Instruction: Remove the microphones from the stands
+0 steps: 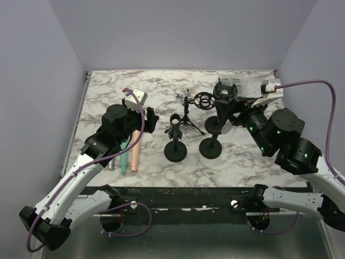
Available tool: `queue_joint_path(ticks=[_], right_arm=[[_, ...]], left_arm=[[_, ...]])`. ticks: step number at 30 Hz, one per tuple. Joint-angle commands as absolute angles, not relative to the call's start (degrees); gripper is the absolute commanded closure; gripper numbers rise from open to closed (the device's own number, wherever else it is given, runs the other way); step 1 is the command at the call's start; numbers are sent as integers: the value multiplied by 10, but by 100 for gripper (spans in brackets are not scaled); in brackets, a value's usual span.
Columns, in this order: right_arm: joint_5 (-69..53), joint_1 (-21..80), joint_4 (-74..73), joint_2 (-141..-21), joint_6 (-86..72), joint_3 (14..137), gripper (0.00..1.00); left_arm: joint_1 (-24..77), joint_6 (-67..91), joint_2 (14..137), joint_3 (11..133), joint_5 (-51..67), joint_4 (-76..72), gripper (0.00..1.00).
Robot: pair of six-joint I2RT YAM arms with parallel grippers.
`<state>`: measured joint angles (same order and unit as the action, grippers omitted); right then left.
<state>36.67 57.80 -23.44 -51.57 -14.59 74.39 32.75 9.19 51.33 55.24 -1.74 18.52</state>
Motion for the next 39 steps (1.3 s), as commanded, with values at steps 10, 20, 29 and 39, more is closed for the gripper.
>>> queue_joint_path(ticks=[10,20,29,39], right_arm=[[651,581,-248,-457,-66,768,3],[673,582,-273,-450,-130,693,0],[669,580,-261,-502,-153,682,0],[503,419,-293,-550,-190,683,0]], left_arm=[[331,88,520,556,-11,187,30],[331,90,524,554,-1,183,25],[331,91,529,553,-1,183,24],[331,88,512,543,-1,170,19]])
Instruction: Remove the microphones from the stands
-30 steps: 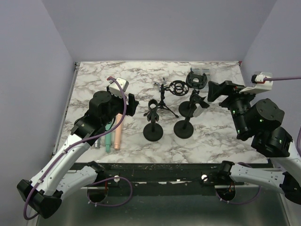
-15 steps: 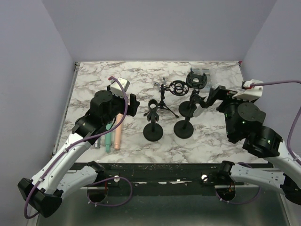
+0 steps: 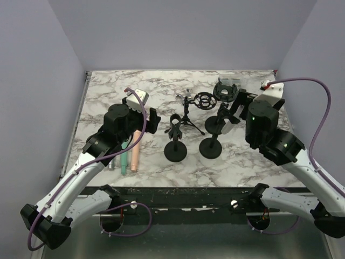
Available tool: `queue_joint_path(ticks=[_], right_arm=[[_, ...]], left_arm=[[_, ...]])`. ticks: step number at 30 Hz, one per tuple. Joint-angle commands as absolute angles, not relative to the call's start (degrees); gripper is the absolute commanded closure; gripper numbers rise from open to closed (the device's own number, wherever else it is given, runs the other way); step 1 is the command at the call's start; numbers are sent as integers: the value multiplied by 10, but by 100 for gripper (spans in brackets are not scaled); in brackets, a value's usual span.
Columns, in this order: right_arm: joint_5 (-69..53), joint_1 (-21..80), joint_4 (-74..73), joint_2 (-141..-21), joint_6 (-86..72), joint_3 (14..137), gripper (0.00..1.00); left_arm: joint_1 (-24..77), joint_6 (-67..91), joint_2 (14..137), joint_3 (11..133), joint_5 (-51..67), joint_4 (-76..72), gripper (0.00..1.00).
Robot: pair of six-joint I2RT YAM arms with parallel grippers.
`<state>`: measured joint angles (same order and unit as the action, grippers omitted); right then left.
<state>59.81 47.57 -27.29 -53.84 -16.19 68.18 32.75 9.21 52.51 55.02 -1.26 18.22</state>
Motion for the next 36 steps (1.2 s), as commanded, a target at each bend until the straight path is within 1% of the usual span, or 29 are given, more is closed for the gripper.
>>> queue_joint_path(ticks=[1,3,7,14,18,20,24,25,26,28,30,32,36], right_arm=[[497,415,-290,-552,-190,682,0],[474,415,-273,-554,-183,675,0],[457,414,-252,-547,-184,664,5],[462,413,-239,-532,-173,647,21],[455,414,-233,-523,-176,633,32],[447,414,-223,-518,-174,624,39],[430,414,-212,-512,-170,610,50],[427,414,-210,-510,-170,609,52],[420,413,-207,-508,-167,606,54],[410,414,-202,-504,-161,603,57],[405,414,-198,-504,-154,602,62],[402,414,-195,-504,-147,603,65],[390,413,-190,-505,-133,604,71]], left_arm=[[331,87,512,543,-1,169,19],[331,85,511,543,-1,168,19],[331,82,505,538,17,162,18],[331,68,475,523,24,141,16],[331,55,422,481,30,82,13],[331,51,391,455,57,41,11],[332,72,361,426,166,-27,10],[333,79,362,427,202,-37,7],[335,90,368,429,231,-47,7],[341,107,388,441,281,-61,12],[359,119,417,453,308,-75,13],[390,112,448,466,308,-83,13],[456,53,513,508,254,-76,12]])
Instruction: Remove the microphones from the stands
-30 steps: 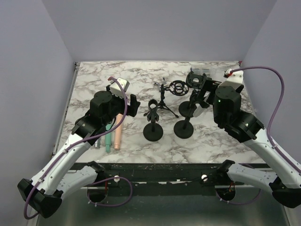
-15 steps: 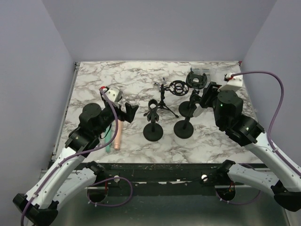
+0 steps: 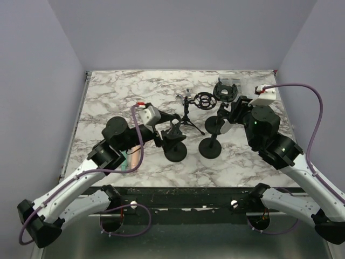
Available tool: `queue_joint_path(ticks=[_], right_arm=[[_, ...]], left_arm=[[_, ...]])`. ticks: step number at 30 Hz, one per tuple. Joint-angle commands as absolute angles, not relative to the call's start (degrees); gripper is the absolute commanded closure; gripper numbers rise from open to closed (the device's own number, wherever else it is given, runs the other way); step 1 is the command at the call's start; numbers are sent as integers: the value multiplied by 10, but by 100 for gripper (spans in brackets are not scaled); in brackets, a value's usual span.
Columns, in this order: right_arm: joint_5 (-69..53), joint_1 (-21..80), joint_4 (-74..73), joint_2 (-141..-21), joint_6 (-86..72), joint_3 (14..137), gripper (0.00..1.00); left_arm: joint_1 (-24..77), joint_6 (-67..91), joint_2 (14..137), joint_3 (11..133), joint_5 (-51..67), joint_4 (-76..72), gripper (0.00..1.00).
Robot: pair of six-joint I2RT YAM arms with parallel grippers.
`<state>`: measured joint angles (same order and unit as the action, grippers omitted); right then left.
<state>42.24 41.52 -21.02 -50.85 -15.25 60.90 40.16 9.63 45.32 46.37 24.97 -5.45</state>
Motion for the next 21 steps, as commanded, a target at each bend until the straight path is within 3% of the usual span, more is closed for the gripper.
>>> queue_joint_path(ticks=[1,8,21], right_arm=[[388,414,-189,-505,-131,604,71],[359,414,-179,-509,-130,598,72],[343,414,-168,-498,-129,588,72]], left_arm=[[464,39,533,518,245,-76,12],[489,-40,661,610,234,-74,1],[489,-100,867,788,266,-64,4]])
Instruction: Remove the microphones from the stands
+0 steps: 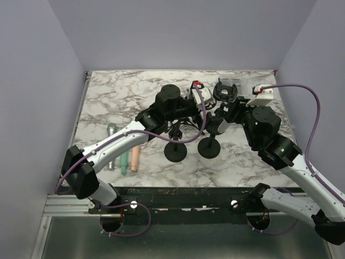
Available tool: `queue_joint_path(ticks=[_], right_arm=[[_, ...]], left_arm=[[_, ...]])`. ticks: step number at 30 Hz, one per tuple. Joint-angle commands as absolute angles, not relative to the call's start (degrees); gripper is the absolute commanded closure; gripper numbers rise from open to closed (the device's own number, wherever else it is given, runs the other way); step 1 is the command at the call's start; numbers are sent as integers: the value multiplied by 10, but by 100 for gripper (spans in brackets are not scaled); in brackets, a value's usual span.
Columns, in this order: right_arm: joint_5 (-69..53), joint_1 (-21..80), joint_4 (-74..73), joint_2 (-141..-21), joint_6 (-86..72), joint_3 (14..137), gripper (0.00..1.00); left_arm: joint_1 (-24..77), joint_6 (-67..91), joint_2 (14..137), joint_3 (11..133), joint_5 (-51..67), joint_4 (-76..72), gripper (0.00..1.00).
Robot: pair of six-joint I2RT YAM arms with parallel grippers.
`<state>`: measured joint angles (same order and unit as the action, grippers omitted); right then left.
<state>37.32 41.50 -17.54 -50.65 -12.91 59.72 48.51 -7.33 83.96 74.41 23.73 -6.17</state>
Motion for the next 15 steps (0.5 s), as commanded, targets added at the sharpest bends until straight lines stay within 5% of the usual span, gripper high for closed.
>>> queue_joint_path(ticks=[1,15], right_arm=[[344,414,-168,-497,-129,588,72],[336,414,-165,-497,-128,585,72]], left_arm=[[489,-96,873,794,276,-66,5],[490,-63,909,800,327,-69,17]])
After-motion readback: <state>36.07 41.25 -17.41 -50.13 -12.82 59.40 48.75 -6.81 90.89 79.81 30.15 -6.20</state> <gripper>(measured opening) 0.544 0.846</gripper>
